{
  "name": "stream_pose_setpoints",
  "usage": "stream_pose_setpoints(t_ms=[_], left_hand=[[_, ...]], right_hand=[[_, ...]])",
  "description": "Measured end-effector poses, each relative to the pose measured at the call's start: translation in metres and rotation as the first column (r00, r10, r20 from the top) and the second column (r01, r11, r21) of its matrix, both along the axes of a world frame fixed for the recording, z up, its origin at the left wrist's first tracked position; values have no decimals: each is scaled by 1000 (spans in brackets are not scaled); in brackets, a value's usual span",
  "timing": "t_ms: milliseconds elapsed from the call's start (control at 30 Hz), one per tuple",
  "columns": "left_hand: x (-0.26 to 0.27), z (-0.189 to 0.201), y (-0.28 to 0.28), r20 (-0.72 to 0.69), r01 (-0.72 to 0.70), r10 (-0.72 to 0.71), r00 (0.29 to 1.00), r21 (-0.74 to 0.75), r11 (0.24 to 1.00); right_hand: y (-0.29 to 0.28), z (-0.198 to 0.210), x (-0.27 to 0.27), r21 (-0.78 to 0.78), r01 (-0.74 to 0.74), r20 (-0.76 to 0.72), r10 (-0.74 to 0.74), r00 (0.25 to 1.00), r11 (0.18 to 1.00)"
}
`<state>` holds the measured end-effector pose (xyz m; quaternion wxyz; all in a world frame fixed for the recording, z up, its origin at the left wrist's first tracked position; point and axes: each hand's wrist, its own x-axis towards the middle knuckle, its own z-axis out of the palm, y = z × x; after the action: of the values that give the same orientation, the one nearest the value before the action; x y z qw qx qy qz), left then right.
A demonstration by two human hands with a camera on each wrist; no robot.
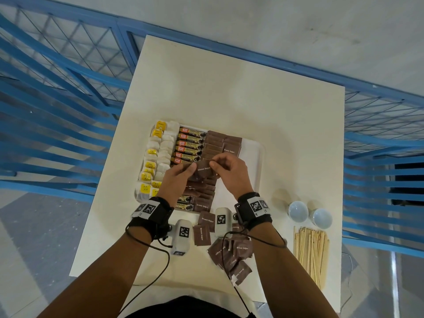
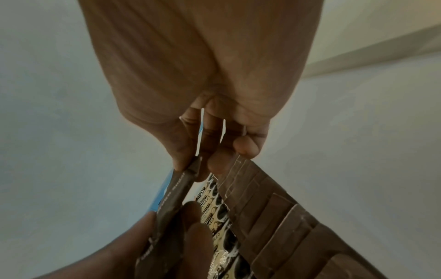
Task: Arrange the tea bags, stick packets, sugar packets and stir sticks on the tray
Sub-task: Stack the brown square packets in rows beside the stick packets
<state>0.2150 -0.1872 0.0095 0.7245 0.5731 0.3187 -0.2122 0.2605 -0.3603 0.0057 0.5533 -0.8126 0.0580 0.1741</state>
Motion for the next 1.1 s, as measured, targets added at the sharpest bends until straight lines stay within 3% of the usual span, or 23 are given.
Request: stream_pose_setpoints(t_ms=[333,533,733,867,967,1100], left_hand=[[4,5,-1,-15,-3,2,1000,-20,1000],[5,3,-2,39,33,-37,999,93,995],[5,-1,-2,44,61,-66,997,104,993],[5,-2,0,24,29,-31,999,75,997],[5,-1,2,-18,9,-8,1000,59,998],[3,-3,3,-41,2,0,999,46,999]], right_hand=[[-9,5,-5,12,34,-22,-33,999,999],[-9,2,-8,-4,21,-36,-21,999,1000],[-17,-1,-6,-166,-145,-19,144,989,975],[-33,0,7,-160,22,-19,-25,999,987],[-46,-10,18,-270,189,18,-192,981,944],[-48,-21,24,-372,237,29,-244,969,897]])
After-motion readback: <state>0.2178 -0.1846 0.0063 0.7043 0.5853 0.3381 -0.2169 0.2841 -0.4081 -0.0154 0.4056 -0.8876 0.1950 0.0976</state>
